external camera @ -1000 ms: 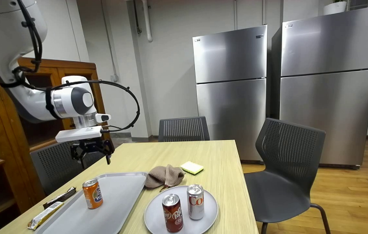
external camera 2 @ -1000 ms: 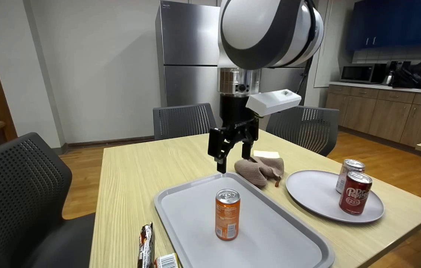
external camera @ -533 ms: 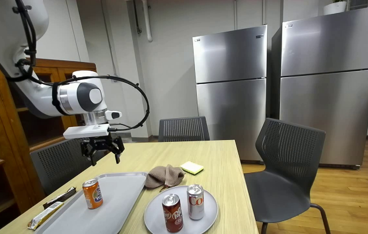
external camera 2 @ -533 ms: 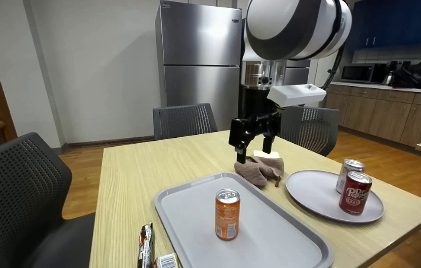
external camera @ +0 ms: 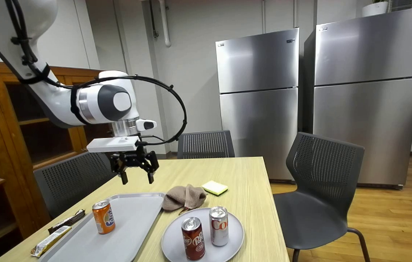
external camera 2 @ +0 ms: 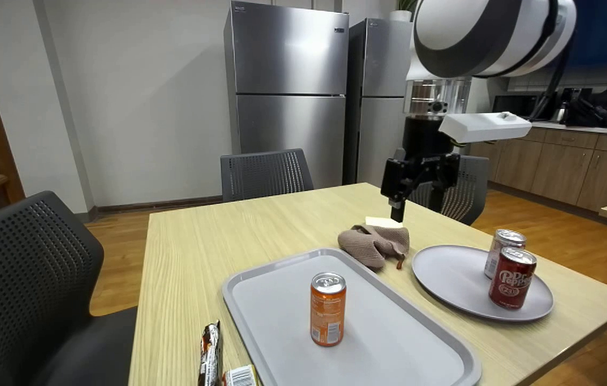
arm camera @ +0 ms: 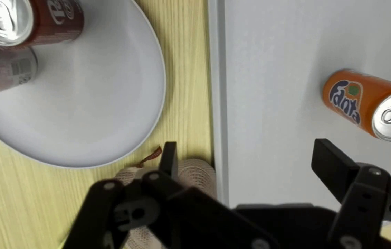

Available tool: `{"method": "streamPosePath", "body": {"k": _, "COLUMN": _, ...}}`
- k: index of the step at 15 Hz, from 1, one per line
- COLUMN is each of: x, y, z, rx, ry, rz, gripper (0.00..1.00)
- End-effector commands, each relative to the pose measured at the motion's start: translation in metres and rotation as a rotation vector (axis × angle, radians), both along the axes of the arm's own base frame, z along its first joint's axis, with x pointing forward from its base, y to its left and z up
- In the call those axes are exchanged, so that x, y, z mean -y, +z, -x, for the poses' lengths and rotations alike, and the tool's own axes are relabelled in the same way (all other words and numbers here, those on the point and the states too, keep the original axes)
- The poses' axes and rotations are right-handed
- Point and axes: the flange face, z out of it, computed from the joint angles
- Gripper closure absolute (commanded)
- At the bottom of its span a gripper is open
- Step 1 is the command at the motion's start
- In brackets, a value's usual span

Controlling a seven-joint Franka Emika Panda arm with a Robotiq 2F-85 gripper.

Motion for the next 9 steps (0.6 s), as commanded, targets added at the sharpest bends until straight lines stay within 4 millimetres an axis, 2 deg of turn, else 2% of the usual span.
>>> {"method": "streamPosePath", "body": {"k": 1, "x": 0.033, "y": 0.011, "z": 0.021, "rx": 0.011, "ry": -0.094, "rz": 0.01, "gripper": 0.0}}
{"method": "streamPosePath", "body": {"k": 9, "x": 0.106, "y": 0.016, "z": 0.039, "rx": -0.016, "ry": -0.285, "rz": 0.015, "gripper": 0.0}}
